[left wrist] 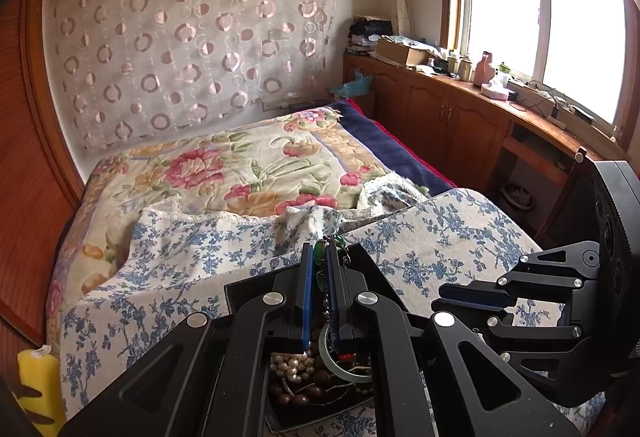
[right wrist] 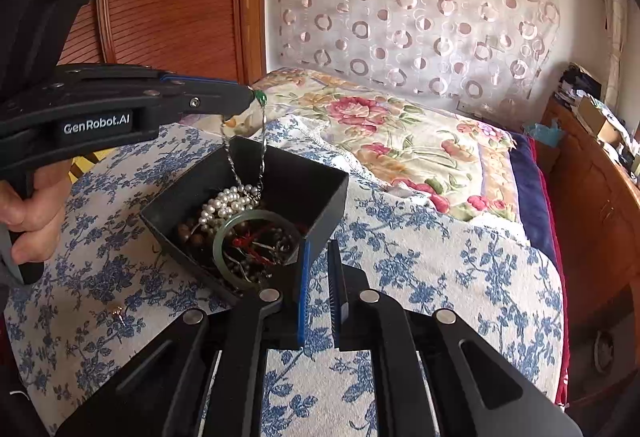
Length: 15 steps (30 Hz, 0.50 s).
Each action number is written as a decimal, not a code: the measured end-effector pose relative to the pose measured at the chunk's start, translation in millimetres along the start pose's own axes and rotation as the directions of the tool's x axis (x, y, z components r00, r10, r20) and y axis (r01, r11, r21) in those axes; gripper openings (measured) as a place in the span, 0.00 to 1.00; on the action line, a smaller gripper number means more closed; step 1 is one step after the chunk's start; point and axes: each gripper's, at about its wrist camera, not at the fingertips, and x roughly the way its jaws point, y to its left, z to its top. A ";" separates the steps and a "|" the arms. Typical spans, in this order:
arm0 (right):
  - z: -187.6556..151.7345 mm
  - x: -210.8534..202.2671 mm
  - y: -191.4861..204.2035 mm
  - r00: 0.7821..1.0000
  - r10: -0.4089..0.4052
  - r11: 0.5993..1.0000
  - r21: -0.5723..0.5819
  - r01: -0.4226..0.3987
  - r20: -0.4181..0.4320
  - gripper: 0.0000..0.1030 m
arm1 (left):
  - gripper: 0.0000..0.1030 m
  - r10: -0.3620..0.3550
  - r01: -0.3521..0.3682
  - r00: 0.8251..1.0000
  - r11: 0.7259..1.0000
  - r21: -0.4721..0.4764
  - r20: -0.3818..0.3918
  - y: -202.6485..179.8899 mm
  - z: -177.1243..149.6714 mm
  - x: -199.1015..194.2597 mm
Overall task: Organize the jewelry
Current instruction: 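Move both tools to the gold ring and small earring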
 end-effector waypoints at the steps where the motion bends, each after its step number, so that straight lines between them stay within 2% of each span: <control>1: -1.6 -0.7 0.4 1.000 -0.001 1.000 0.001 0.001 0.000 0.10 | 0.05 0.000 0.000 1.000 1.000 0.001 0.000 -0.3 0.9 -0.5; 4: -6.1 -3.1 0.3 1.000 -0.002 1.000 0.003 0.002 -0.003 0.10 | 0.07 0.005 -0.005 1.000 1.000 0.004 0.000 -1.0 1.0 0.2; 6: -8.8 -5.2 0.2 1.000 -0.005 1.000 0.005 0.005 -0.003 0.10 | 0.15 0.008 -0.008 1.000 1.000 0.003 0.003 -0.6 -1.2 -2.9; 8: -12.3 -8.5 0.0 1.000 -0.005 1.000 0.012 0.005 -0.002 0.10 | 0.28 0.008 -0.008 1.000 1.000 0.002 0.008 -0.5 -2.4 -5.7; 15: -31.9 -22.7 1.7 1.000 -0.005 1.000 0.030 0.005 -0.012 0.10 | 0.29 0.007 -0.007 1.000 1.000 0.005 0.014 -3.9 -26.1 -29.4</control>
